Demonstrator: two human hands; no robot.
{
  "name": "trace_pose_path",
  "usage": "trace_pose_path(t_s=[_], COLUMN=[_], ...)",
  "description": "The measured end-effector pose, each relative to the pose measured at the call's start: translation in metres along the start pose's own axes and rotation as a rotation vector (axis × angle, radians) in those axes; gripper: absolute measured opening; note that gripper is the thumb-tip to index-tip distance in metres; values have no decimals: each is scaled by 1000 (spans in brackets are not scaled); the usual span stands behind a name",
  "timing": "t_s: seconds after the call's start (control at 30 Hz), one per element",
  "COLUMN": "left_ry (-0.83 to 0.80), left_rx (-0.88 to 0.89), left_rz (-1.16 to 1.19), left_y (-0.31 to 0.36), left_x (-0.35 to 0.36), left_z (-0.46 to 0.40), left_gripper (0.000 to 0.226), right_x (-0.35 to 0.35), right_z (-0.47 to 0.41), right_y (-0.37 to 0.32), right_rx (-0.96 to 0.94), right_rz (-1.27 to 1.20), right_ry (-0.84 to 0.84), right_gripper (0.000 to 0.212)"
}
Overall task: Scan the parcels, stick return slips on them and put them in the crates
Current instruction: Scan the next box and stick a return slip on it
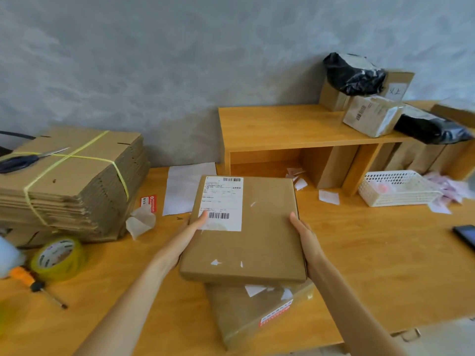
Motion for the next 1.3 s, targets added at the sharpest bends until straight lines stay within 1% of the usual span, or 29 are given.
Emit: trace_pose_path(t_s=[0.03,0.07,0.13,0.2,0.27,0.33,0.37,0.4,0.47,0.5,0.53,0.6,0.67,0.73,0.8,1.0,1.1,1.13,1.17,1.23,1.3], left_ry=[-18,-20,1,17,-49,-122,-170,-211,-286,-303,-333,-364,-375,-385,-417,-373,-349,-338,-328,-305,-279], left_rx=[44,58,103,156,181,182,167,156,139,113,107,122,115,109,107,82,96,99,94,89,84], left_rz=[52,49,65,64,110,136,136,142,164,155,143,117,125,122,122,120,108,114,117,114,119], left_y=[4,10,28,48,55,61,60,62,65,66,65,64,64,63,60,44,35,32,32,29,28], left_x=[3,7,14,23,33,49,58,72,100,115,130,160,190,219,252,368,425,440,453,473,486], left_z=[5,4,3,5,2,6,8,5,9,12,13,18,20,18,15,15,17,17,17,15,12], left_gripper=[54,47,40,44,59,74,77,74,51,43,42,48,49,48,54,51,41,42,48,59,62], right_x=[-1,-1,-6,-15,-28,-45,-54,-64,-86,-96,-108,-131,-155,-183,-215,-322,-376,-391,-405,-426,-440], right_z=[3,7,16,22,31,42,49,54,63,68,72,80,87,89,89,78,69,65,62,56,47], right_y=[-4,-10,-22,-35,-46,-54,-57,-60,-65,-68,-71,-77,-82,-83,-84,-86,-92,-95,-100,-108,-114], right_rx=[-28,-57,-102,-152,-170,-190,-193,-196,-212,-217,-224,-237,-247,-253,-258,-270,-261,-258,-252,-242,-235], right_rz=[-14,-21,-35,-46,-49,-48,-46,-37,-3,2,1,-5,-12,-7,3,50,80,92,98,106,110], right_ry=[4,1,-4,2,12,22,35,52,91,110,127,174,206,240,268,335,357,355,347,326,307], right_gripper=[52,50,48,55,61,59,58,59,64,65,65,62,61,63,64,69,74,73,71,59,50])
Point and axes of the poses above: each hand's wrist, its own z-axis away from the middle knuckle, its own x-axis out of the palm, y = z × x, the point moved 1 cm from there along -z, towards the middle knuckle, and after that the axes turned 3 degrees about y, right-handed, at the moved point
